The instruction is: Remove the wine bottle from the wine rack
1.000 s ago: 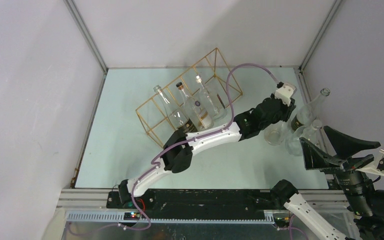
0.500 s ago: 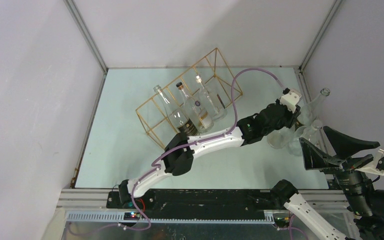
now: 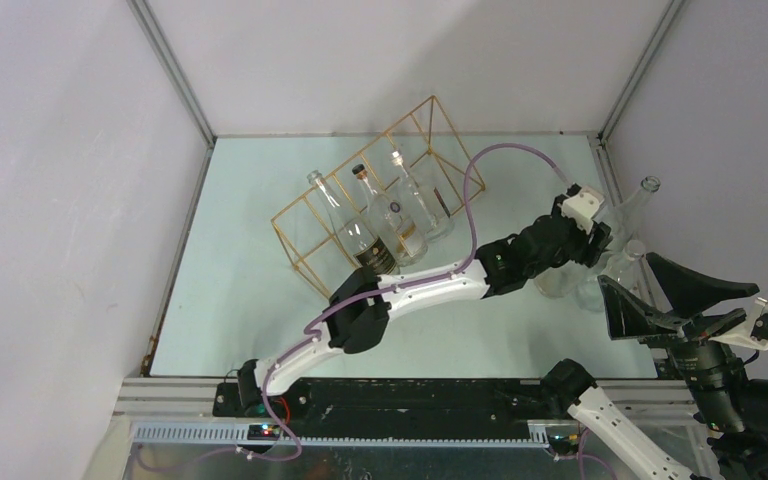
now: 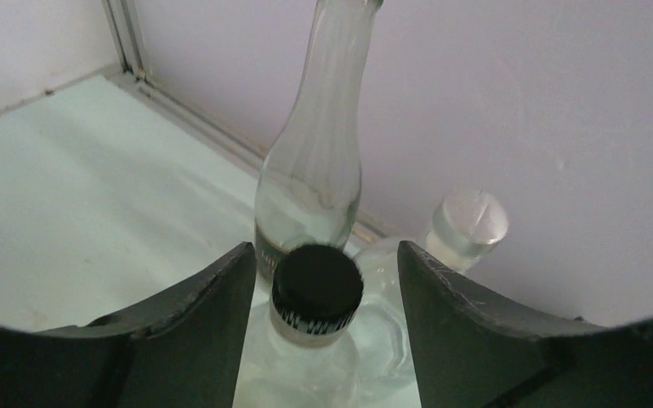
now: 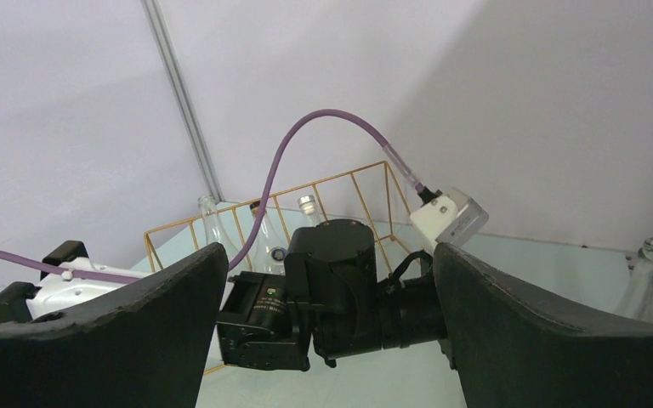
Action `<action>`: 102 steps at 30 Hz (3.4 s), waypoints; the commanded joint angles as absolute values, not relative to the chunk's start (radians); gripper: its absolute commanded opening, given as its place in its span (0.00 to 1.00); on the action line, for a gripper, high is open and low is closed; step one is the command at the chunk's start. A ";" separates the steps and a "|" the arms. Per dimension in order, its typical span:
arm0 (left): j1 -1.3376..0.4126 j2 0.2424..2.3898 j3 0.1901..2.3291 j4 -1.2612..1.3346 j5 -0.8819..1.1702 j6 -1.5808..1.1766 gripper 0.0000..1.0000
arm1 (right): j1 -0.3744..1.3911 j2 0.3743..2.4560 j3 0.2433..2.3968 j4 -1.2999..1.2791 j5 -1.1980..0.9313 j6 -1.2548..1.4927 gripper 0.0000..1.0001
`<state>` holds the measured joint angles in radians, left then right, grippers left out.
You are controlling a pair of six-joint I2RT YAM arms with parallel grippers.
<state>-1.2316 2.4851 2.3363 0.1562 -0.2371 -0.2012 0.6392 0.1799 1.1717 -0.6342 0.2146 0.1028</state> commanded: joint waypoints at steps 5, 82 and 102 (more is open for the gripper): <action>-1.239 2.320 2.255 0.200 -0.262 -0.176 0.76 | 0.635 0.164 1.187 -0.619 0.198 0.100 0.93; -0.492 1.291 1.068 -0.173 -0.470 -0.783 0.75 | 0.636 0.182 1.134 -0.679 0.359 0.132 0.93; -0.462 1.415 1.093 -0.120 -0.488 -0.788 0.59 | 0.637 0.170 1.133 -0.671 0.362 0.111 0.93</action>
<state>-0.4713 1.4101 1.0573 -0.1833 -0.4534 -0.7860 0.6376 0.1745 1.1347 -0.6857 0.3466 0.1242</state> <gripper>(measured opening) 0.613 0.928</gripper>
